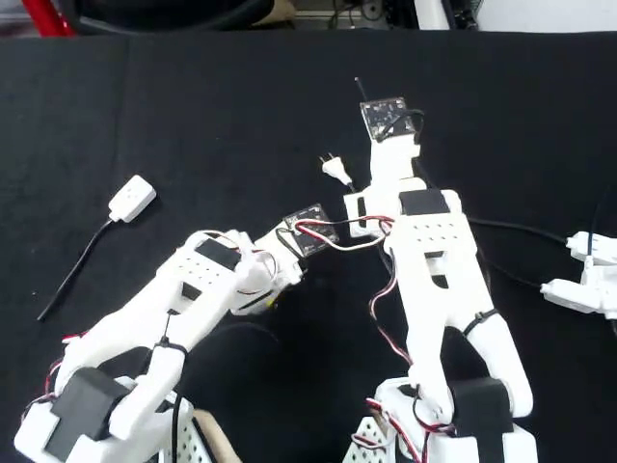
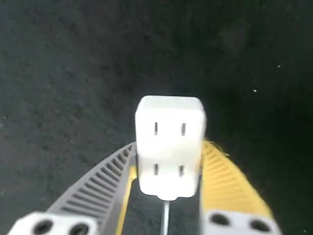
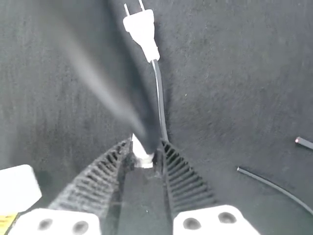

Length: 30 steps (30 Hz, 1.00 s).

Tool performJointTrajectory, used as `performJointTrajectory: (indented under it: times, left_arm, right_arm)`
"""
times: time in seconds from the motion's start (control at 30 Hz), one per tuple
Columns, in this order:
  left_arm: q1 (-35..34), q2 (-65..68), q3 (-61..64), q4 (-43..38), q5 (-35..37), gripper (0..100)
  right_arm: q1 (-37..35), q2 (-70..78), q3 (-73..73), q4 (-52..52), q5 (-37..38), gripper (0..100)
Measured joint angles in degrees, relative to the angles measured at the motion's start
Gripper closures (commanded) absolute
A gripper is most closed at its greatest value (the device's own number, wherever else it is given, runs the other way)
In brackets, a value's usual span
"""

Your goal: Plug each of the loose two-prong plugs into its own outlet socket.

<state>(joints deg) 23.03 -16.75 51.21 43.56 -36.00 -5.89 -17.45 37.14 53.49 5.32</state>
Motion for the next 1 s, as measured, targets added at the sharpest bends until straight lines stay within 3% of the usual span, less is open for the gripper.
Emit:
performJointTrajectory:
  times: [0.27, 0.53, 0.73, 0.83, 1.0]
  left_arm:
    - [-1.1, -2.9, 0.0, 2.6, 0.5, 59]
    - [-12.3, -23.3, 1.4, 15.7, 4.1, 60]
    - [-20.2, -42.3, 16.4, 17.1, 4.1, 68]
    - [-24.8, -51.4, 23.6, 16.3, 4.1, 73]
    - [-31.2, -66.4, 32.8, 16.2, 4.1, 79]
  right_arm:
    - [0.0, 0.0, -1.9, 5.2, 6.2, 98.6]
    - [-1.7, -12.3, 2.7, 9.5, 6.9, 98.6]
    - [-16.6, -33.1, 19.3, 8.4, 7.7, 98.6]
    - [-24.6, -42.7, 26.8, 6.3, 4.7, 98.6]
    - [-31.0, -49.2, 31.6, 5.2, 1.9, 98.6]
